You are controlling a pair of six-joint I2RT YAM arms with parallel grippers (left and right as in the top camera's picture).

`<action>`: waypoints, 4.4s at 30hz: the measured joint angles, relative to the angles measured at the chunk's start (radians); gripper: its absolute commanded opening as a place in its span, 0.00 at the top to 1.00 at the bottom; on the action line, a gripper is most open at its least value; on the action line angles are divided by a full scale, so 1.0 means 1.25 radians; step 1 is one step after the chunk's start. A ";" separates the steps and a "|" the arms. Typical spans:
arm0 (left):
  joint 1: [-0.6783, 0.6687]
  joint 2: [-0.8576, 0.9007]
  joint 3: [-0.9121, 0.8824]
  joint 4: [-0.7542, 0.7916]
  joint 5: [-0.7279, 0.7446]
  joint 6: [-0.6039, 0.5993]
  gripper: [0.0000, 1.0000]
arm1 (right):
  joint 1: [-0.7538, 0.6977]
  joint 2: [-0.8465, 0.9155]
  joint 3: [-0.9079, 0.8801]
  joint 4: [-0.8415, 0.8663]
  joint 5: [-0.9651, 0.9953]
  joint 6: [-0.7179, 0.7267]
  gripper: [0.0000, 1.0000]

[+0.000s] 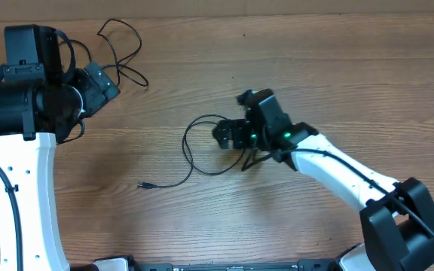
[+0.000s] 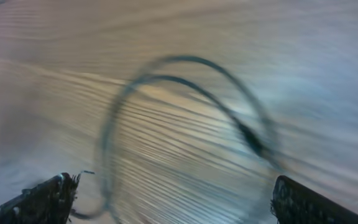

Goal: Untangle cables

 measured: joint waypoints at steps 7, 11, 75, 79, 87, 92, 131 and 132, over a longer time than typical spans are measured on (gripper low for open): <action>-0.032 0.000 -0.125 0.065 0.068 0.001 0.01 | -0.120 -0.019 0.020 -0.142 0.013 0.005 0.00; -0.122 0.000 -0.276 0.176 0.088 0.004 0.01 | -0.184 -0.047 0.028 -0.227 0.015 0.005 0.00; -0.008 0.042 0.040 -0.014 -0.208 0.049 0.96 | -0.238 -0.048 0.028 -0.286 0.020 0.006 0.00; 0.121 -0.035 0.042 -0.023 -0.240 0.022 0.96 | -0.238 -0.048 0.028 -0.286 0.020 0.006 0.00; 0.344 -0.051 -0.054 0.021 -0.219 -0.001 0.96 | -0.238 -0.048 0.028 -0.286 0.020 0.006 0.00; 0.429 -0.046 -0.171 0.135 -0.121 0.048 0.96 | -0.238 -0.048 0.028 -0.286 0.020 0.006 0.00; 0.553 -0.012 -0.504 0.506 0.092 0.191 0.00 | -0.238 -0.048 0.028 -0.286 0.020 0.006 0.00; 0.548 -0.012 -0.504 0.516 0.132 0.199 0.00 | -0.238 -0.048 0.028 -0.285 0.020 0.006 0.00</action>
